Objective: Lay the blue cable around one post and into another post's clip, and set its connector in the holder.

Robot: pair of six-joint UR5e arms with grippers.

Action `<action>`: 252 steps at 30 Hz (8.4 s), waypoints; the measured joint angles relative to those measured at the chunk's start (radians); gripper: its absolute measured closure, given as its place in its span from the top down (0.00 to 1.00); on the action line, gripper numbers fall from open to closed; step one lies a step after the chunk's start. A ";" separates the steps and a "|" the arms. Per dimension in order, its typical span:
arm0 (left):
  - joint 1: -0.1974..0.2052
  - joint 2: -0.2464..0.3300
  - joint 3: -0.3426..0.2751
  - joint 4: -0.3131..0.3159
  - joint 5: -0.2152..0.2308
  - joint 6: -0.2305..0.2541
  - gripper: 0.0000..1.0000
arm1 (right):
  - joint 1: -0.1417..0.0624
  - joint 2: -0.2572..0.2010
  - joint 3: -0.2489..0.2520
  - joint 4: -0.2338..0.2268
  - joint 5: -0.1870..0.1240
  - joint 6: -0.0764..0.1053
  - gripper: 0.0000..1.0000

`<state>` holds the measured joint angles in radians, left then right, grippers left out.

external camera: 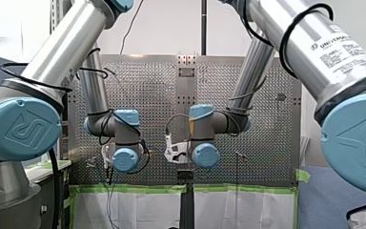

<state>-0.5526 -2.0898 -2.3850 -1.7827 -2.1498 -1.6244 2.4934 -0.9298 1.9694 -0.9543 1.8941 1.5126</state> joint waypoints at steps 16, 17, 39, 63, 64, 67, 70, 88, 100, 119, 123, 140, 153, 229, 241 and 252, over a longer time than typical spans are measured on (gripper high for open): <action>-0.033 -0.013 -0.017 0.033 -0.028 -0.022 0.00 | 0.012 -0.022 0.007 0.015 0.030 0.028 0.00; -0.043 -0.008 -0.019 0.036 -0.028 -0.028 0.00 | 0.011 -0.030 0.007 0.018 0.037 0.035 0.00; 0.003 0.168 -0.020 -0.045 0.081 -0.139 0.00 | -0.009 -0.238 -0.035 0.090 0.035 0.094 0.00; 0.117 0.344 0.072 -0.192 0.078 -0.209 0.00 | -0.011 -0.300 -0.214 0.213 0.002 0.094 0.00; 0.125 0.352 0.072 -0.200 0.084 -0.213 0.00 | -0.011 -0.300 -0.221 0.214 0.000 0.094 0.00; 0.151 0.378 0.073 -0.226 0.099 -0.233 0.00 | -0.010 -0.296 -0.245 0.218 -0.003 0.095 0.00; 0.177 0.404 0.073 -0.252 0.109 -0.258 0.00 | -0.007 -0.286 -0.272 0.231 -0.011 0.095 0.00; 0.335 0.562 0.184 -0.410 0.042 -0.299 0.00 | -0.003 -0.217 -0.436 0.319 -0.087 0.106 0.00; 0.432 0.659 0.213 -0.508 0.027 -0.293 0.00 | 0.001 -0.171 -0.515 0.370 -0.113 0.108 0.00; 0.511 0.687 0.342 -0.682 0.112 -0.323 0.00 | 0.021 -0.142 -0.699 0.423 -0.174 0.104 0.00; 0.525 0.682 0.376 -0.716 0.120 -0.339 0.00 | 0.020 -0.130 -0.735 0.439 -0.174 0.104 0.00; 0.617 0.655 0.520 -0.861 0.190 -0.366 0.00 | 0.014 -0.104 -0.822 0.469 -0.174 0.097 0.00; 0.718 0.599 0.550 -0.892 0.288 -0.405 0.00 | 0.009 -0.062 -0.873 0.493 -0.172 0.093 0.00; 0.794 0.337 0.658 -0.900 0.586 -0.400 0.00 | -0.099 0.104 -1.058 0.708 -0.130 0.078 0.00; 0.780 0.338 0.657 -0.907 0.641 -0.363 0.00 | -0.101 0.108 -1.032 0.706 -0.129 0.078 0.00; 0.781 0.338 0.656 -0.913 0.649 -0.280 0.00 | -0.101 0.110 -1.006 0.703 -0.128 0.074 0.00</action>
<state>0.2282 -1.7520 -1.7294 -2.6952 -1.5008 -1.9047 2.3923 -0.8201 0.9629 -0.2515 1.7657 1.5871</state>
